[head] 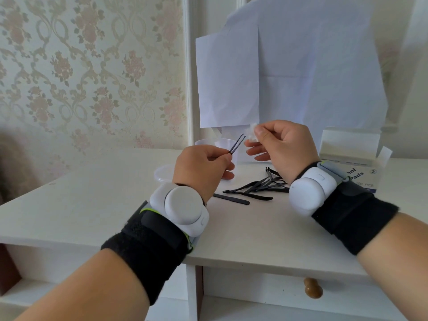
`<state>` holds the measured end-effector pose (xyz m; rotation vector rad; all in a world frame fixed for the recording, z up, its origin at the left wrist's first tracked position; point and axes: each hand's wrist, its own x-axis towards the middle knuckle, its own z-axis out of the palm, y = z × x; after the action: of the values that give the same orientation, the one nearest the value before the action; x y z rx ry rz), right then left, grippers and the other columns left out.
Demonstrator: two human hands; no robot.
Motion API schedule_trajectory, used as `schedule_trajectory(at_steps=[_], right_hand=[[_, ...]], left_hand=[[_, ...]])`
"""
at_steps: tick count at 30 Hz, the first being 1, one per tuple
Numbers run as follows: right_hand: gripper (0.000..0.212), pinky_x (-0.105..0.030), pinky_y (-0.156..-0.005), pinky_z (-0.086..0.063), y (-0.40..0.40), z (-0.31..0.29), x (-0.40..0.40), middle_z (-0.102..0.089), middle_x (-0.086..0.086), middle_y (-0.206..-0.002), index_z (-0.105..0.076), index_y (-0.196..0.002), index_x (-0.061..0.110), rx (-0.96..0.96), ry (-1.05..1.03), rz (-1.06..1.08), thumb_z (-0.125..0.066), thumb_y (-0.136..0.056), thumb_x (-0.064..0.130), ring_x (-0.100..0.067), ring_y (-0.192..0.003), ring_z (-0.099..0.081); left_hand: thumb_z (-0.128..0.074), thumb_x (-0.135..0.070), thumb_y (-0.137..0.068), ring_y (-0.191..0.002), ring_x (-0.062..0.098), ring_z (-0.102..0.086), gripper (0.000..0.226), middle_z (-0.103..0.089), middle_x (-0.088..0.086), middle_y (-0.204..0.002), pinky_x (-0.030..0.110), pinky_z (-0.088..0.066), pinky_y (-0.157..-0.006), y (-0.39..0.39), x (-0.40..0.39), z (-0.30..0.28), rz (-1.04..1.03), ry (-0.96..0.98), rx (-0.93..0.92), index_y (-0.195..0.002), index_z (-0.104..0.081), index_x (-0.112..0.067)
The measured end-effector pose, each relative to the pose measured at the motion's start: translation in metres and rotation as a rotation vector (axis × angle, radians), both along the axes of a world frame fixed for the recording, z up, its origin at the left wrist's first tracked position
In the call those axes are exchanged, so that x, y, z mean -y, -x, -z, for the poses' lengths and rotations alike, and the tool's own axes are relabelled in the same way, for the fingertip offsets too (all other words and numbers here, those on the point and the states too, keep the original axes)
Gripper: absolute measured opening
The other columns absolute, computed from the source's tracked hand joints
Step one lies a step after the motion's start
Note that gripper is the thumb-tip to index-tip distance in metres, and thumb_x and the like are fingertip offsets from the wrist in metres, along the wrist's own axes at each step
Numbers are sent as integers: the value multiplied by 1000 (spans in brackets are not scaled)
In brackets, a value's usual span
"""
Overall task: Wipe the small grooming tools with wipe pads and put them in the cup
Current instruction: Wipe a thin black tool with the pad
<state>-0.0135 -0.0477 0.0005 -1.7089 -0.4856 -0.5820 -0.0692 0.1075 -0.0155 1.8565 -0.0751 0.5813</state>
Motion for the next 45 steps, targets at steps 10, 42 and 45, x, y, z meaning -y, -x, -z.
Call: schedule_trajectory(at_steps=[10, 42, 45], right_hand=[[11, -41, -82, -60, 2, 2, -3, -77, -9, -80, -72, -94, 9, -170, -25, -158, -63, -94, 14, -24, -77, -75], [14, -39, -84, -58, 4, 5, -1, -75, -15, -100, -67, -93, 7, -376, -194, -413, -55, -98, 11, -29, -93, -73], [11, -40, -83, -59, 4, 3, -2, -76, -16, -94, -65, -89, 4, -368, -223, -369, -56, -96, 7, -28, -86, -74]], left_hand=[[-63, -17, -90, -65, 2, -71, 13, -74, -8, -74, 11, -47, -58, 4, 4, -1, 16, -46, 29, -88, -74, -24], [-61, -18, -91, -62, 5, -70, 16, -74, -9, -71, 22, -50, -63, 2, 2, 1, 28, -75, 22, -95, -75, -24], [-61, -18, -92, -62, 5, -70, 16, -74, -8, -72, 19, -48, -61, 2, 3, 2, 51, -89, 27, -97, -75, -24]])
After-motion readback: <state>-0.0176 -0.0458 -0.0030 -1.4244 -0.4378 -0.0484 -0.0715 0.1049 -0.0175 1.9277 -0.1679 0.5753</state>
